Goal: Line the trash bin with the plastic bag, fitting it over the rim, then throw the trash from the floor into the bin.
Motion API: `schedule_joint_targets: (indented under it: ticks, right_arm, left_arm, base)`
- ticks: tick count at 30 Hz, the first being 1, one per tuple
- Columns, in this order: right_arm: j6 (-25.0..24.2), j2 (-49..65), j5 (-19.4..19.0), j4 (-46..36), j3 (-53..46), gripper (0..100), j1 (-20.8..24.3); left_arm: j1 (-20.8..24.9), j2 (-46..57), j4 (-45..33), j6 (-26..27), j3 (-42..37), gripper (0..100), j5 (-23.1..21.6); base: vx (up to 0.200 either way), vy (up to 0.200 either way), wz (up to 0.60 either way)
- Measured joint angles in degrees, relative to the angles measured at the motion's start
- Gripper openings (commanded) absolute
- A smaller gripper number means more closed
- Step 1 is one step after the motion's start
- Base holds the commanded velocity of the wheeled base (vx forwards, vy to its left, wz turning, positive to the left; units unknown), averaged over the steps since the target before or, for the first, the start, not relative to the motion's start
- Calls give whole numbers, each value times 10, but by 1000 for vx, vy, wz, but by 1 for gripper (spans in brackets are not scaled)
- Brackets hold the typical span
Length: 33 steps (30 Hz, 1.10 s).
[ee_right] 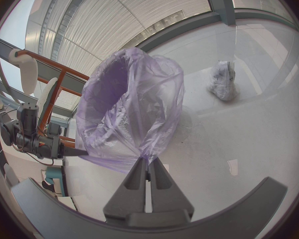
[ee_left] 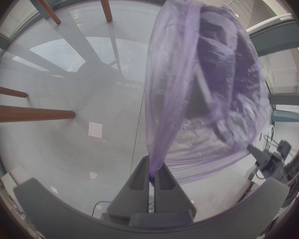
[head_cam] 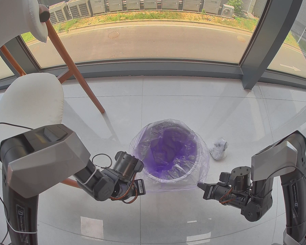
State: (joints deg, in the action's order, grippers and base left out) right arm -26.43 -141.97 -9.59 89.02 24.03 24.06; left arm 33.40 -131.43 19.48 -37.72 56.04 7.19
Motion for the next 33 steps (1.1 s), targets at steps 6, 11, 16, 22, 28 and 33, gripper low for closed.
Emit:
schedule_joint_targets:
  ticks: [6, 11, 16, 22, 28, 33]
  right_arm:
    - [1, -25, 1, -6, 28, 0, -9]
    - [-7, -32, 3, -56, 63, 0, -25]
    - [-11, -34, 13, -106, 122, 0, -36]
    - [-12, -36, 22, -195, 198, 0, -43]
    - [-13, -41, 27, -251, 260, 0, -45]
    - [-12, -45, 39, -305, 299, 0, -45]
  left_arm:
    - [-25, -33, 4, -3, 51, 0, 6]
    - [-44, -50, 4, -4, 83, 0, 8]
    - [-62, -65, 4, -5, 116, 0, 9]
    - [-78, -79, 4, -5, 151, 0, 9]
    - [-83, -97, 4, -6, 163, 0, 9]
    - [-78, -108, 4, -12, 164, 0, 10]
  base:
    - [0, 0, 0]
    - [0, 0, 0]
    - [0, 0, 0]
    - [0, 0, 0]
    - [0, 0, 0]
    - [0, 0, 0]
